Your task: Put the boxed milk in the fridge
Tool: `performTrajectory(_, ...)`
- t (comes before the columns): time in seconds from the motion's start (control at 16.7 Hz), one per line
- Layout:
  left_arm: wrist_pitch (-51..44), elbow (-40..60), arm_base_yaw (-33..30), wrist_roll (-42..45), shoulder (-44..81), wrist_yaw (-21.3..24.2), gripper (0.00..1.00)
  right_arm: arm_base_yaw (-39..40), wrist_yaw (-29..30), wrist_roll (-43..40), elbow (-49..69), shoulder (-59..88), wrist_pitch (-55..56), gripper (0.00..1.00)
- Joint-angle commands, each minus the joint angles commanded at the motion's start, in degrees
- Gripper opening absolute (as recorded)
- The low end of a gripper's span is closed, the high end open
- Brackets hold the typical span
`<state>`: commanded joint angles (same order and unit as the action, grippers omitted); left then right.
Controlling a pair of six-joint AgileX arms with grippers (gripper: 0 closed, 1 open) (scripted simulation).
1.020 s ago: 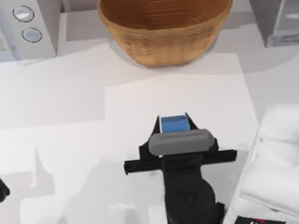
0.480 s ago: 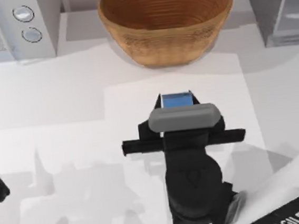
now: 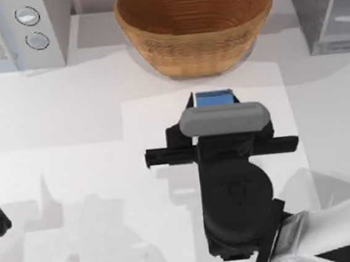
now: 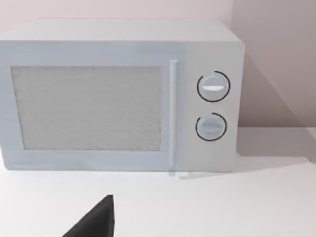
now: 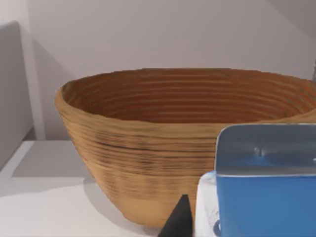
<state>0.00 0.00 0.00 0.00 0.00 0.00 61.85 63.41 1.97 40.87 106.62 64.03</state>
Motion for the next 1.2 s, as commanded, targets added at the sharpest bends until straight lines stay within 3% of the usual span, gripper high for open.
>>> performTrajectory(0.3, 0.00, 0.00, 0.00, 0.00, 0.00, 0.00, 1.00, -2.23, -1.29, 0.65, 0.20, -3.18, -0.44, 0.00)
performTrajectory(0.54, 0.00, 0.00, 0.00, 0.00, 0.00, 0.00, 1.00, -8.65, -6.73, 0.79, -2.16, -13.92, -4.96, 0.00)
performTrajectory(1.2, 0.00, 0.00, 0.00, 0.00, 0.00, 0.00, 1.00, -35.98, -35.68, -1.02, -20.99, -61.42, -34.20, 0.00)
